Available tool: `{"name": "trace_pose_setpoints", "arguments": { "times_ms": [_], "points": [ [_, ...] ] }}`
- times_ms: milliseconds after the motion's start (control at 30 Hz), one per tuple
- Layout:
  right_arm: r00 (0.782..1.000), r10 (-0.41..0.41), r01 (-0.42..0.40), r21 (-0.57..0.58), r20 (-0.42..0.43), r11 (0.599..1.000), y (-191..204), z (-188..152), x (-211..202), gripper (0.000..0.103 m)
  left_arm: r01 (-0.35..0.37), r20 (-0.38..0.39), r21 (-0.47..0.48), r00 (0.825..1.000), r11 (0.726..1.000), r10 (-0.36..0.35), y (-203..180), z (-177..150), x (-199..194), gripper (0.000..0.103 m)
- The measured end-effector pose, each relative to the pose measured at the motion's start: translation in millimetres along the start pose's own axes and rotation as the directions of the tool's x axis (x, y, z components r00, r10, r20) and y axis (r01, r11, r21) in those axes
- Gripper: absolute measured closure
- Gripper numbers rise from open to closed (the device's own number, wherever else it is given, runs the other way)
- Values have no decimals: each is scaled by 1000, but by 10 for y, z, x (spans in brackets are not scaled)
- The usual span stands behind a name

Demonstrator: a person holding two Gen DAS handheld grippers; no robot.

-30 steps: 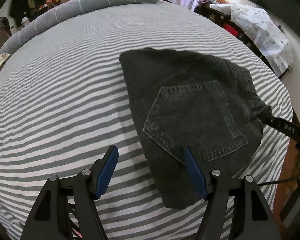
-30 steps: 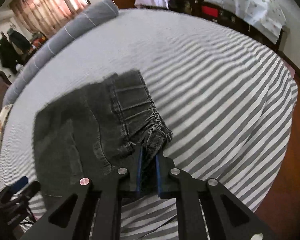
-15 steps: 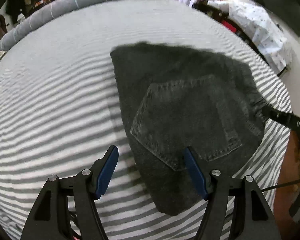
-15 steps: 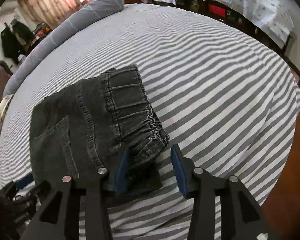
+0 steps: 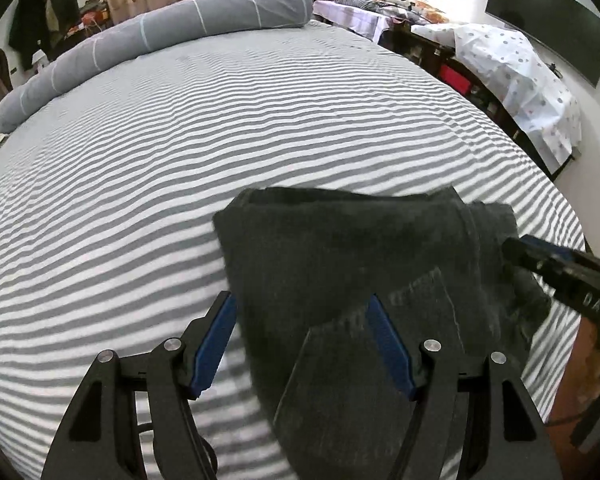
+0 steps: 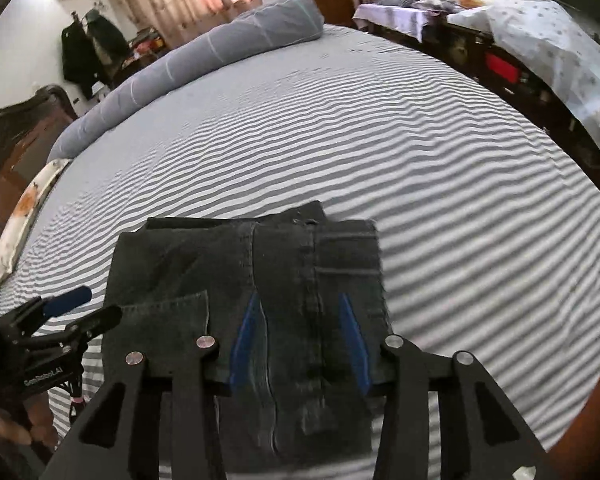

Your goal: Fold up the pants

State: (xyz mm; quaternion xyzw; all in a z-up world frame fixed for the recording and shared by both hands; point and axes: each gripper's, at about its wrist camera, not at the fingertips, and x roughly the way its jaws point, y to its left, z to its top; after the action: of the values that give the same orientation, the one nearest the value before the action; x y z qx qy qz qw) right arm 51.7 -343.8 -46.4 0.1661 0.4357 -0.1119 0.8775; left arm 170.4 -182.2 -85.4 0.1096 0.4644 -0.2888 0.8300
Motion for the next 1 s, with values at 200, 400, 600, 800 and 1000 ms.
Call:
{"name": "trace_pose_setpoints", "arguments": {
  "times_ms": [200, 400, 600, 800, 1000],
  "points": [
    [997, -67, 65, -41, -34, 997, -44, 108, 279, 64, -22, -33, -14, 999, 1000, 21, -22, 228, 326, 34],
    [997, -57, 56, -23, -56, 998, -146, 143, 461, 64, -53, -68, 25, 996, 998, 54, -48, 251, 569, 34],
    [998, -44, 45, 6, -54, 999, -185, 132, 501, 62, -63, -55, 51, 996, 997, 66, -88, 222, 600, 34],
    [996, -81, 81, 0, -45, 997, -135, 97, 406, 55, -79, -56, 59, 995, 995, 82, -101, 127, 450, 34],
    [991, -127, 126, -20, -53, 992, -125, -78, 245, 44, -83, -47, 67, 995, 994, 86, -134, -157, 195, 34]
  ]
}}
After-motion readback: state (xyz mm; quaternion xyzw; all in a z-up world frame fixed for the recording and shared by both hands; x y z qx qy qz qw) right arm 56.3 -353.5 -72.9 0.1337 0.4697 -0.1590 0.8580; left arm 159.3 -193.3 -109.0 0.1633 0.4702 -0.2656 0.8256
